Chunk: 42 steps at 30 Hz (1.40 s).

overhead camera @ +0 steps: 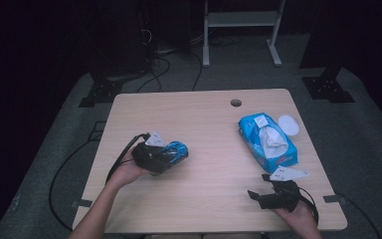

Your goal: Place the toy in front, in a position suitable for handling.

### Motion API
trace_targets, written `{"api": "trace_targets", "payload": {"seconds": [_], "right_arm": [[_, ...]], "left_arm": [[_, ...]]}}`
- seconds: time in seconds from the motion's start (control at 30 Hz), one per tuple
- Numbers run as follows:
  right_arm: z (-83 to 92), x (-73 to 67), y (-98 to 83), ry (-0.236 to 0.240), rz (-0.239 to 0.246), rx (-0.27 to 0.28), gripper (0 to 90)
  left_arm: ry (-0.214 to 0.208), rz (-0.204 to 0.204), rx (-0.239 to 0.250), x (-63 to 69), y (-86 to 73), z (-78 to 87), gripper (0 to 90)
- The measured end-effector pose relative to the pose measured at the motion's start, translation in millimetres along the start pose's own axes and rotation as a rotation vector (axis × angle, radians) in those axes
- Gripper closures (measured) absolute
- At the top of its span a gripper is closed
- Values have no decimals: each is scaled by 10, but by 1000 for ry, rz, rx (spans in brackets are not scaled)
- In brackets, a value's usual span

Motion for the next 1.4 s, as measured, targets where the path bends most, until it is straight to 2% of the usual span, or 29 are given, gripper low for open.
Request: {"api": "trace_targets", "payload": {"seconds": [0.03, 0.07, 0.1, 0.23, 0.33, 0.6, 0.7, 0.87, 0.97, 1.03, 1.07, 1.13, 1.17, 1.2, 1.23, 1.27, 1.3, 1.33, 1.4], "right_arm": [[5, 1, 2, -1, -2, 1, 169], [14, 7, 10, -4, -4, 6, 169], [14, 7, 10, -4, -4, 6, 169], [37, 13, 33, -9, -4, 18, 169], [62, 25, 55, -16, -2, 31, 169], [81, 40, 64, -23, 0, 37, 169], [81, 40, 68, -26, 4, 38, 169], [118, 44, 101, -45, 16, 45, 169], [170, 47, 161, -63, 23, 69, 169], [206, 70, 219, -80, 36, 83, 169], [241, 120, 302, -110, 53, 99, 169], [253, 150, 349, -120, 56, 107, 173], [264, 187, 395, -131, 60, 112, 172], [279, 278, 490, -167, 68, 128, 173], [279, 278, 490, -167, 68, 128, 173], [272, 392, 591, -197, 69, 141, 173], [272, 392, 591, -197, 69, 141, 173], [244, 527, 679, -238, 72, 147, 173], [196, 667, 743, -279, 70, 144, 175]], "left_arm": [[-16, -11, 4, 66, 46, -35, 282], [-40, -35, 9, 190, 124, -113, 282], [-40, -35, 9, 190, 124, -113, 282], [-96, -65, 15, 425, 229, -279, 282], [-140, -94, -5, 596, 253, -438, 282], [-185, -111, -45, 739, 202, -643, 282], [-186, -125, -58, 767, 187, -677, 282], [-207, -136, -66, 822, 154, -739, 281], [-212, -139, -83, 844, 102, -788, 281], [-214, -130, -75, 848, 83, -814, 281], [-216, -129, -71, 847, 85, -817, 280], [-209, -147, -67, 853, 87, -823, 280], [-205, -148, -63, 858, 88, -824, 278], [-203, -148, -61, 856, 87, -825, 272], [-203, -140, -58, 856, 86, -819, 272], [-202, -135, -36, 852, 99, -809, 229], [-203, -121, -18, 851, 114, -789, 229], [-192, -113, 1, 838, 138, -743, 182], [-180, -112, 17, 839, 147, -682, 164]]}}
Point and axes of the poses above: each handheld gripper's, and its own axes: z roughly backward along the jaws, y roughly out of its top, x roughly to its right, the point moved 7 cm from there along -z, roughly forward along the jaws, and after that the axes turned 9 degrees about x, right-handed, at the moved point
